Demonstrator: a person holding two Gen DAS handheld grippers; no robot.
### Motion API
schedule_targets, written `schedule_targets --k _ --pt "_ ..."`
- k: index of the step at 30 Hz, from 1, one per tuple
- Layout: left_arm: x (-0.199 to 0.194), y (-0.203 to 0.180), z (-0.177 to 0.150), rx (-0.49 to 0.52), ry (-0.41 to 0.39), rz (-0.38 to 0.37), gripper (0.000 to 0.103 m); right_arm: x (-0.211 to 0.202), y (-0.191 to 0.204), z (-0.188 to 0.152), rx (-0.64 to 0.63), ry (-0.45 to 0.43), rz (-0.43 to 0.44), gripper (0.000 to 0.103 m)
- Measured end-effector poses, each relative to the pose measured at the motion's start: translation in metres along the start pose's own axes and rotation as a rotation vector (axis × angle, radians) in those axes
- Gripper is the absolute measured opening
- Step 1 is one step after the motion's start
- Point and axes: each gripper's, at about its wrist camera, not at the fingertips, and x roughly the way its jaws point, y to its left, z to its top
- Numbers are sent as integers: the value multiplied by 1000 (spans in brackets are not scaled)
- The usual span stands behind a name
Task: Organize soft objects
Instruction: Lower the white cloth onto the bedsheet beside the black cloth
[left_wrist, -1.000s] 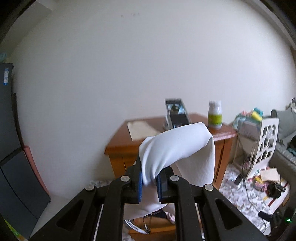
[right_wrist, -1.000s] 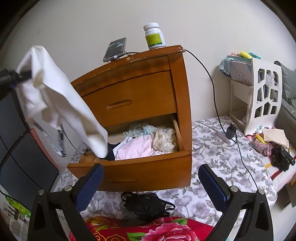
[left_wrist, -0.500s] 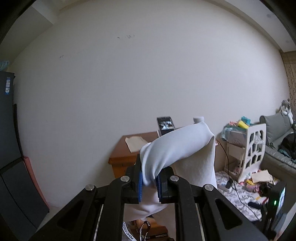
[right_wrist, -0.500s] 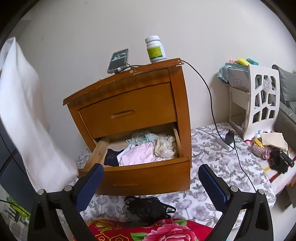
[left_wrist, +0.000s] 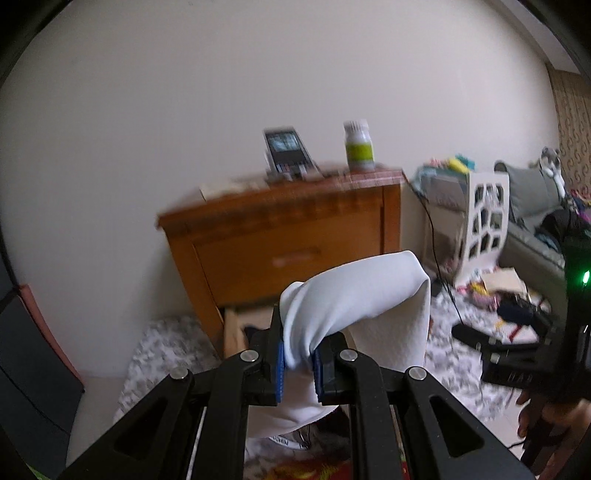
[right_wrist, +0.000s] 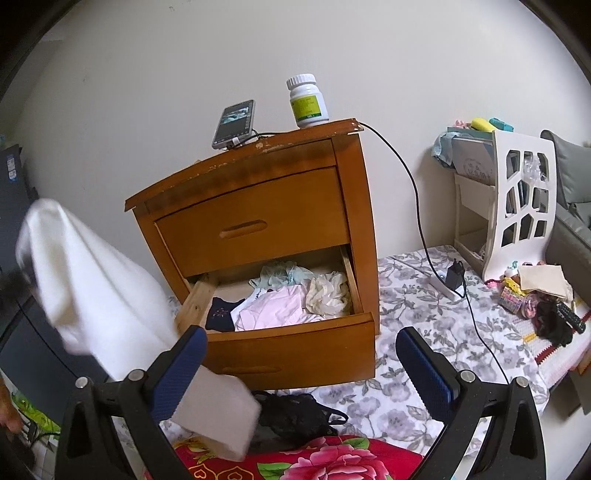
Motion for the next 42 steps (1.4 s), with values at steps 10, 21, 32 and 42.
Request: schedule_targets --k 10,21,32,42 --pt "69 -28 -54 -9 186 -52 13 12 -3 -4 -2 28 -8 103" --pt "131 -41 -111 -77 365 -91 13 25 -6 -9 -8 58 -22 103" --pt "177 -45 -157 -96 515 -64 14 34 -1 -16 -29 89 -20 103" --pt "189 -41 -177 -120 583 -64 21 37 1 -18 -43 104 -20 103"
